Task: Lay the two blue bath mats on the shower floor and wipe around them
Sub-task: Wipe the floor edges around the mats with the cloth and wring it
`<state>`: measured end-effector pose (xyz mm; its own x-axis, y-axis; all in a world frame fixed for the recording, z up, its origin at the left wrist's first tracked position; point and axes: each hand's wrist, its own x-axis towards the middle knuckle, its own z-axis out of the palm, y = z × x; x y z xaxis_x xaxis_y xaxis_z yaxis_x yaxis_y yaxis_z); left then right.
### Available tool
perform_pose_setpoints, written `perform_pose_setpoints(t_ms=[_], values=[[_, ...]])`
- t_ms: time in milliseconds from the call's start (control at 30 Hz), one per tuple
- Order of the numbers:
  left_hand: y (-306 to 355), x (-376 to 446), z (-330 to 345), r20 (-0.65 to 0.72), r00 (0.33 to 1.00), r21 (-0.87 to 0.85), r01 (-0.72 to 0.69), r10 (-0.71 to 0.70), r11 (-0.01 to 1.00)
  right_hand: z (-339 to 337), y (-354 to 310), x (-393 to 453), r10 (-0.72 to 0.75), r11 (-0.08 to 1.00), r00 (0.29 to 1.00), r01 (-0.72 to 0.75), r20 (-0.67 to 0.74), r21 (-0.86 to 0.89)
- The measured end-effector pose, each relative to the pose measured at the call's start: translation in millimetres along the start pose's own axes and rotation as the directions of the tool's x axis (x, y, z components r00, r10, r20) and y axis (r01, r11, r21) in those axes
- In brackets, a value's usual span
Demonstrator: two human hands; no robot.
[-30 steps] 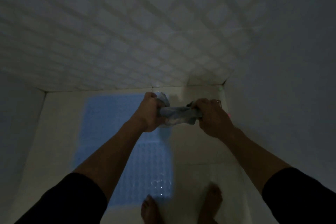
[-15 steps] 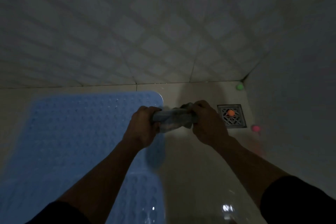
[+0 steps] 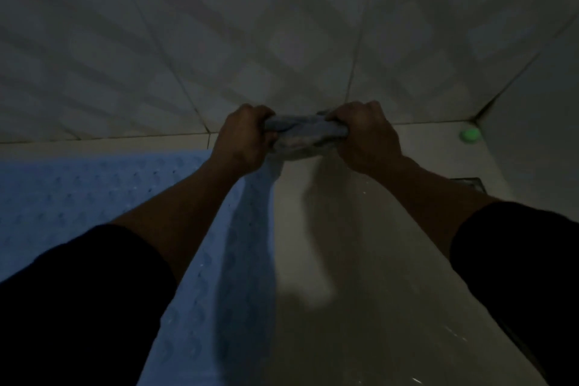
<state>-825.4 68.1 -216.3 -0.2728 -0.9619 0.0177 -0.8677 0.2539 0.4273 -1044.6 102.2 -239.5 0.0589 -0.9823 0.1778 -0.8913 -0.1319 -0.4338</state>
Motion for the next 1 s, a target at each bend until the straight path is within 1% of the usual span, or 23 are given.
perform_pose_setpoints(t_ms=[100,233,333,400,467,533,600,633,667,800,900,1000], values=[[-14,19,23,-0.010,1.000,0.042,0.000,0.000,0.999,22,14,18,0.060,0.998,0.998,-0.061,-0.011,-0.024],[-21,30,44,-0.050,0.998,0.163,0.055,-0.047,0.985,44,30,33,0.058,0.998,0.998,-0.059,-0.019,-0.028],[-22,32,52,-0.030,0.997,0.254,0.080,-0.075,0.964,57,36,34,0.040,0.999,0.999,-0.038,0.033,-0.034],[-25,34,57,0.004,0.999,0.292,0.042,-0.045,0.955,62,38,35,0.037,0.997,0.995,-0.031,0.092,-0.067],[-30,35,63,0.056,0.998,0.282,-0.026,0.010,0.959,66,38,35,0.049,0.998,0.988,-0.041,0.147,-0.057],[-33,35,69,0.133,0.990,0.264,-0.070,0.036,0.962,69,34,31,0.042,0.999,0.983,-0.037,0.180,-0.028],[-34,33,75,0.199,0.980,0.221,-0.065,0.020,0.973,77,29,24,-0.008,0.997,0.991,0.018,0.137,-0.068],[-35,31,77,0.209,0.978,0.199,-0.055,0.012,0.978,83,27,22,-0.026,0.997,0.993,0.035,0.111,-0.074],[-35,29,80,0.208,0.978,0.185,-0.047,0.008,0.982,86,27,19,-0.024,0.997,0.995,0.031,0.098,-0.070],[-37,24,87,0.202,0.979,0.168,-0.045,0.010,0.985,86,29,8,0.029,0.994,0.985,-0.011,0.170,-0.106],[-34,15,87,0.200,0.980,0.180,-0.040,0.003,0.983,82,27,-1,0.056,0.994,0.983,-0.038,0.172,-0.106],[-33,1,90,0.187,0.982,0.163,-0.069,0.038,0.984,76,21,-12,0.080,0.994,0.976,-0.062,0.202,-0.093]])
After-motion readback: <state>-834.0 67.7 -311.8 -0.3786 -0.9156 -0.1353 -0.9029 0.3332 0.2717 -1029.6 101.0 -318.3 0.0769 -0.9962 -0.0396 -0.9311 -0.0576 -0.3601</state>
